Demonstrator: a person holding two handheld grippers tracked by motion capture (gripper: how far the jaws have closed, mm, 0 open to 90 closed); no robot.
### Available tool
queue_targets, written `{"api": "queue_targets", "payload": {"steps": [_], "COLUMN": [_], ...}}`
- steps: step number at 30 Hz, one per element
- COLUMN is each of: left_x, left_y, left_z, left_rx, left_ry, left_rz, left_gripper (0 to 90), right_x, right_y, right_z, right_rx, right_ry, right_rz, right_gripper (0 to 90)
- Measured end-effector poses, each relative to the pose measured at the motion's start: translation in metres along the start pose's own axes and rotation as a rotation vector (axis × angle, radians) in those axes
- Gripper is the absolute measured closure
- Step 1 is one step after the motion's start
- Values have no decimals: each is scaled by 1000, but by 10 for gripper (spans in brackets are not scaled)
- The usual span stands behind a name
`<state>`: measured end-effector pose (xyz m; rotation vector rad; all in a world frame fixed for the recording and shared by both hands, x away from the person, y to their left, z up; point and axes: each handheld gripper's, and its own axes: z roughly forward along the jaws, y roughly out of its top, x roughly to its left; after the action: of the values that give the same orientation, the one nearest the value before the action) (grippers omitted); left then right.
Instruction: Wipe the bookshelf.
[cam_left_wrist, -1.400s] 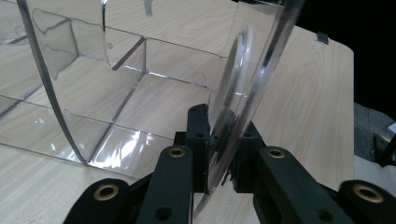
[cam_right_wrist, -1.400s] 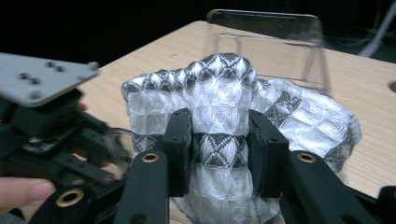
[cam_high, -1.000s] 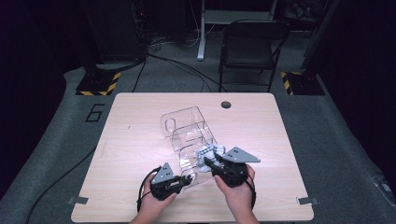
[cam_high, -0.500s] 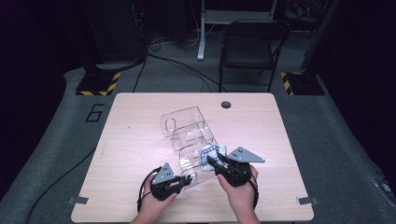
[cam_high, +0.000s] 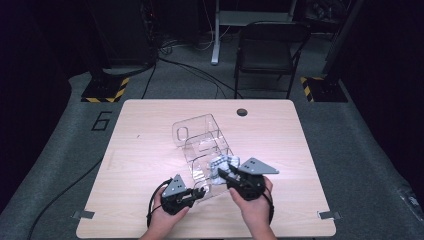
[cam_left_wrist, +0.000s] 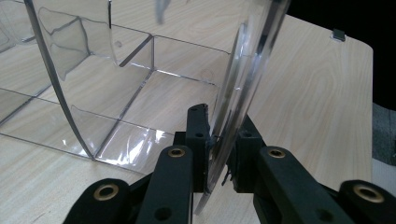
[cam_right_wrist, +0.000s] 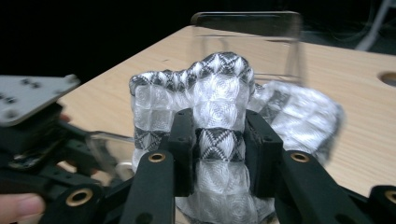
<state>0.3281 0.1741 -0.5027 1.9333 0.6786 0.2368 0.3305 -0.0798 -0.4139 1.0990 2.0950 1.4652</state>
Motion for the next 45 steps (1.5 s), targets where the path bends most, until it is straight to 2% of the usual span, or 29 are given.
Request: {"api": "queue_targets", "payload": {"steps": [1,3,4,6,8,9,12,13,14,16,17,18,20,21,23,24,26,27,30,31,32,33,35,37,39,42,45], "left_x": [0,1,1,2,3,3,3,1,1,2,1,2,1,2,1,1,1,1,2,1,0,0,0,2,2,-1,-1], "left_y": [0,1,1,0,0,0,0,-1,-1,0,-1,0,0,0,0,0,0,0,0,0,-1,-1,0,0,1,1,1], "left_z": [0,1,1,1,1,1,0,0,0,-1,-1,-2,-1,-1,1,1,1,1,-1,-1,-1,-1,-2,-2,-1,3,3], "left_rx": [6,6,6,-1,-1,2,0,-1,-8,4,1,4,3,10,-1,-3,-6,-6,8,3,-3,-2,8,7,8,8,11], "left_ry": [-7,-4,-16,-20,-22,-25,-23,-11,-2,-16,-19,-20,-21,-19,-11,-16,-19,-17,-14,-14,-6,-4,-19,-16,-20,-19,-16], "left_rz": [-1,6,2,-2,3,3,1,-6,-14,-9,-17,-5,-11,1,-3,-7,-10,-4,-3,-11,-15,-18,-21,-7,-6,-8,-5], "left_gripper": [807,807,807,807,806,806,805,806,806,806,806,805,805,806,806,806,806,805,804,804,804,805,805,806,807,814,818], "right_x": [-7,-5,0,13,29,38,44,35,29,14,2,-7,-15,-16,-8,-1,16,29,45,44,39,33,22,3,-12,-20,-23], "right_y": [-1,0,1,1,2,3,2,1,1,0,-1,-2,-3,-3,-3,-3,-5,-5,-3,-3,-3,-2,-2,-2,-3,1,3], "right_z": [-3,-3,-2,4,9,12,14,11,9,3,-3,-7,-12,-13,-11,-10,-3,0,5,6,6,5,0,-7,-14,-16,-14], "right_rx": [-3,1,5,7,15,18,16,14,14,4,-1,-8,-13,-14,-12,-8,-26,-16,0,1,-5,-4,6,2,-3,12,18], "right_ry": [-3,-12,-27,17,60,65,72,85,68,23,-9,-21,-24,-28,-56,-55,-7,14,29,37,54,48,-3,-52,-77,-109,-112], "right_rz": [34,37,22,11,-39,-72,-94,-85,-83,-55,-26,-7,13,10,-13,-17,-43,-81,-155,-156,-135,-117,-112,-81,-54,-75,-78], "right_gripper": [680,675,674,666,652,646,645,661,662,662,670,679,688,687,682,681,675,674,674,679,682,682,679,679,693,696,703]}}
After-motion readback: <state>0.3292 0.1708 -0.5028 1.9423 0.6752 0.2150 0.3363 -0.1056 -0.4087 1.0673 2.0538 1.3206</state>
